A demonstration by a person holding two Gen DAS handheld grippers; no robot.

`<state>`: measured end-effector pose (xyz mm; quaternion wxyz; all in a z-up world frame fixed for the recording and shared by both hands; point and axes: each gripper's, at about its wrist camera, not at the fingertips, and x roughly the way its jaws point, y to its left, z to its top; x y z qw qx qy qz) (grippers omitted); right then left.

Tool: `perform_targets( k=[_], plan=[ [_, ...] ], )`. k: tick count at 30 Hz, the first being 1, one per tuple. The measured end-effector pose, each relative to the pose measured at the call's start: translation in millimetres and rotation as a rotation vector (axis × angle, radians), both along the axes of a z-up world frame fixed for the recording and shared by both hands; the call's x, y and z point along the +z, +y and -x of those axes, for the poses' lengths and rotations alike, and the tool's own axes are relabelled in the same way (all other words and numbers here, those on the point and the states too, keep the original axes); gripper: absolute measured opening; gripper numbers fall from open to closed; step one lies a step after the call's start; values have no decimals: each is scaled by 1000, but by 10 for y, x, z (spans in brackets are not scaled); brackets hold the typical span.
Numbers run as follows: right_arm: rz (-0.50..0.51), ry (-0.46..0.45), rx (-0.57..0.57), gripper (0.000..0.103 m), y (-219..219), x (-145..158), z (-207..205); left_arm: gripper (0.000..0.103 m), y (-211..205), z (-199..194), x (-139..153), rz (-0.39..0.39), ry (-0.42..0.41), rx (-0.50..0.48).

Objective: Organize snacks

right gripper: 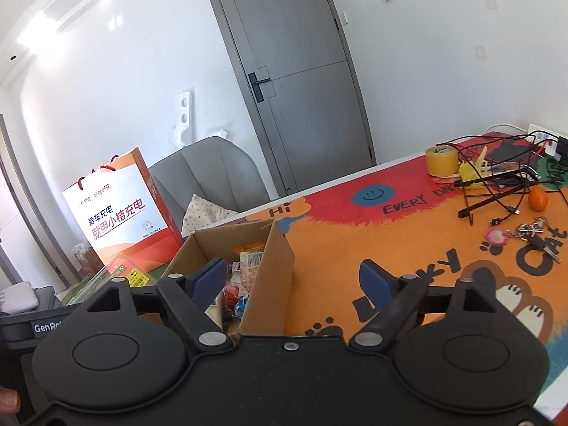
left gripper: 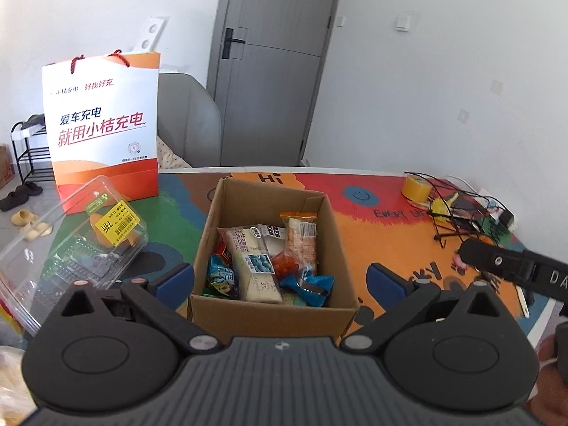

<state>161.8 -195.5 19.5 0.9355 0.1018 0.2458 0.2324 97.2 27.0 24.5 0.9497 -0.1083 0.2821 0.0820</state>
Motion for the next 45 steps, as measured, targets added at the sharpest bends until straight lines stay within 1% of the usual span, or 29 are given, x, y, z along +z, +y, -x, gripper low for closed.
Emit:
perform_targets(
  k=[2,4,7,9,11,13,17,24,25,27,29,32,35,42,45],
  plan=[
    [5,-2,-9,87,-68,50,58,103,11,52,52,-10,3,6],
    [5,-9,-20,94,-129,94,105,103,12,104,106,-31,-4,9],
    [3,-10,-33,99,-206,149,148,103,13,172,172,-38,-9,-3],
    [-1,-9,-38,103,-248,181,176,103,3,218,214,-57,-14,-7],
    [-11,0,-40,103,-290,209,204,103,-12,263,255,-79,-18,-7],
    [-18,14,-30,103,-324,241,243,103,-14,315,283,-84,-21,-8],
    [15,1,-20,103,-336,298,378,103,-4,418,306,-81,-14,-9],
    [57,24,-33,103,-439,290,546,103,2,636,339,-113,-18,-35],
    [75,29,-51,103,-488,282,584,103,20,682,335,-111,-22,-41],
    [77,42,-57,103,-517,277,593,103,71,751,321,-93,-13,-33],
    [76,58,-73,103,-625,247,646,103,99,819,313,-91,-18,-31],
    [91,59,-82,103,-668,228,695,103,134,900,303,-104,-13,-29],
    [97,50,-82,103,-722,219,782,103,174,990,317,-108,-27,-22],
    [117,23,-61,103,-667,268,866,103,222,1098,307,-120,-30,-13],
    [123,12,-38,103,-622,287,889,103,244,1109,301,-113,-31,-12]
  ],
)
